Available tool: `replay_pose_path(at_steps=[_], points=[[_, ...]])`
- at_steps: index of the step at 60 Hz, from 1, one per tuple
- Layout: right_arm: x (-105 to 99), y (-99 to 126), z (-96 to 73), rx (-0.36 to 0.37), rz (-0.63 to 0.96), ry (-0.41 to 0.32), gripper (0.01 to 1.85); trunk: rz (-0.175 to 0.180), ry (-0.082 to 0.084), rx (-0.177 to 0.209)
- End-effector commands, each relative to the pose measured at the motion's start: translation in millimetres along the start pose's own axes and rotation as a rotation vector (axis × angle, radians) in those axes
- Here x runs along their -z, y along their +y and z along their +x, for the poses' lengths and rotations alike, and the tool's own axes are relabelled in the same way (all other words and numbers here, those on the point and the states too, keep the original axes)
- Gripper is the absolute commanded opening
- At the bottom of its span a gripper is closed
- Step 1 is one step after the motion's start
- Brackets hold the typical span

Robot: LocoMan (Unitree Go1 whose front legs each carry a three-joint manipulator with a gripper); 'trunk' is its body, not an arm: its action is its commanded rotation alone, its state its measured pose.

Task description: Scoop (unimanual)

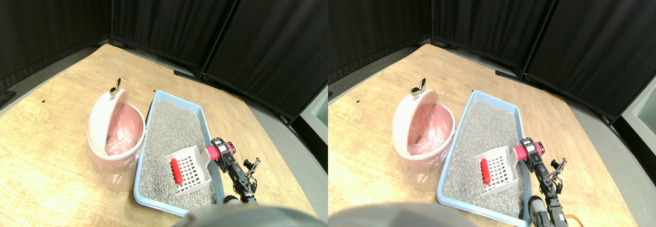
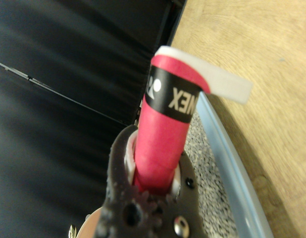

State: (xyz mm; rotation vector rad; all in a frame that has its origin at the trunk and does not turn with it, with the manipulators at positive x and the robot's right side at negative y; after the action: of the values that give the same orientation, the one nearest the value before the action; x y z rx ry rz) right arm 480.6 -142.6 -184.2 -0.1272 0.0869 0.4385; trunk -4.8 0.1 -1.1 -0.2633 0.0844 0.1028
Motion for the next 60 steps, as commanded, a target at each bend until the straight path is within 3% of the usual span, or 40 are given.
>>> replay_pose_path(at_steps=[1, 3, 5, 19, 25, 41, 45, 47, 51, 55, 60], points=[[-9, -4, 5.1, 0.061, 0.069, -0.051, 0.06, 0.015, 0.005, -0.013], [-10, -6, 8.8, 0.04, 0.096, -0.104, 0.06, 0.016, 0.004, -0.011], [-14, -7, 8.8, 0.096, 0.14, -0.103, 0.06, 0.018, 0.0, -0.009], [-36, -21, 18.0, 0.215, 0.265, -0.215, 0.06, 0.024, -0.018, -0.003], [-45, -27, 22.7, 0.212, 0.289, -0.284, 0.06, 0.027, -0.02, -0.003], [-52, -38, 28.1, 0.231, 0.382, -0.388, 0.06, 0.034, -0.031, -0.001], [-52, -37, 27.3, 0.3, 0.489, -0.378, 0.06, 0.036, -0.032, 0.0], [-52, -37, 25.8, 0.291, 0.491, -0.399, 0.06, 0.038, -0.033, 0.0], [-53, -36, 23.0, 0.347, 0.602, -0.411, 0.06, 0.04, -0.034, 0.001], [-54, -37, 22.6, 0.323, 0.624, -0.416, 0.06, 0.043, -0.034, 0.002], [-56, -37, 21.3, 0.349, 0.674, -0.418, 0.06, 0.045, -0.033, 0.005]])
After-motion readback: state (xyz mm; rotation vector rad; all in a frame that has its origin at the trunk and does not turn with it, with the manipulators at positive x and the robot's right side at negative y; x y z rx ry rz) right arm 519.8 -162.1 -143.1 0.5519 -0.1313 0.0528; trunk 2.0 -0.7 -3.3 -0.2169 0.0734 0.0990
